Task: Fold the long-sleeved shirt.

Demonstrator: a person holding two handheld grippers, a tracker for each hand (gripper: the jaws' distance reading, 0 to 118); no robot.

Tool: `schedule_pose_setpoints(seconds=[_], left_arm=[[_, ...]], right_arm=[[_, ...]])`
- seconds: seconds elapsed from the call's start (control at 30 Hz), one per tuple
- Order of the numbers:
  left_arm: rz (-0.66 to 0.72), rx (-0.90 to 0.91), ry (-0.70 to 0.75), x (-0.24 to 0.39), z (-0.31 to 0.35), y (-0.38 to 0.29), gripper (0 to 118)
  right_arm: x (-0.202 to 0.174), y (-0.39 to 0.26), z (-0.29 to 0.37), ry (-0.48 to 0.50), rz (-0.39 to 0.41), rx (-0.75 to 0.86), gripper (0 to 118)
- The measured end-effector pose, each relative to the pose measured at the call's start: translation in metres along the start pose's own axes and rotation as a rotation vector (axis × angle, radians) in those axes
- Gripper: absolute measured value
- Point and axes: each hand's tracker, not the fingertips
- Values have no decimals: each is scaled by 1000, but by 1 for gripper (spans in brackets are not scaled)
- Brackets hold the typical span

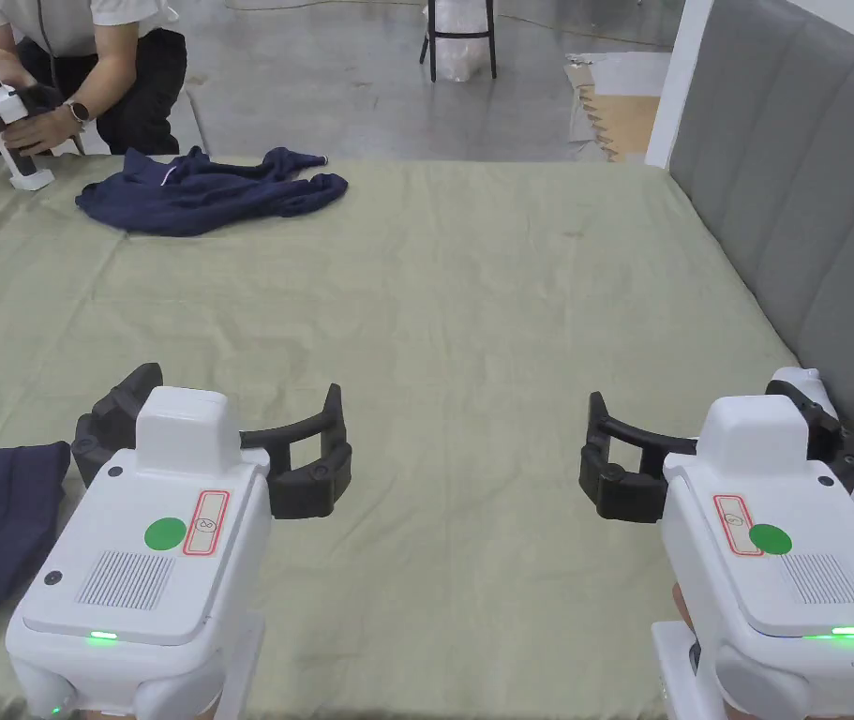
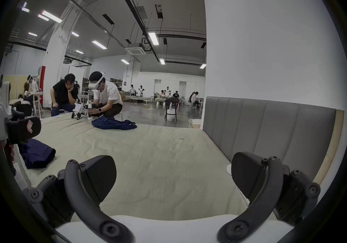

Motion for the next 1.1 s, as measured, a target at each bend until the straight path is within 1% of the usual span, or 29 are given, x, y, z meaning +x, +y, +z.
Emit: schedule_pose_setpoints(seconds=[0.4, 0.53, 0.67, 0.77, 0.97, 1.1], left_arm=[[-7, 4, -1, 1, -2, 2, 111], [-55, 14, 2, 4, -3, 2, 111], [-39, 12, -13, 4, -3, 3, 111], [-70, 8, -2, 7, -5, 2, 111], [-38, 6, -7, 4, -3, 2, 111], [-41, 4, -8, 3, -2, 3, 111]], right_arm=[[1, 1, -2, -7, 2, 3, 118], [-1, 2, -3, -11, 6, 3, 118], [-3, 3, -4, -29, 3, 2, 118], [-4, 4, -5, -24, 10, -7, 118], [-5, 6, -6, -19, 5, -9, 118], [-7, 6, -6, -9, 5, -5, 118]])
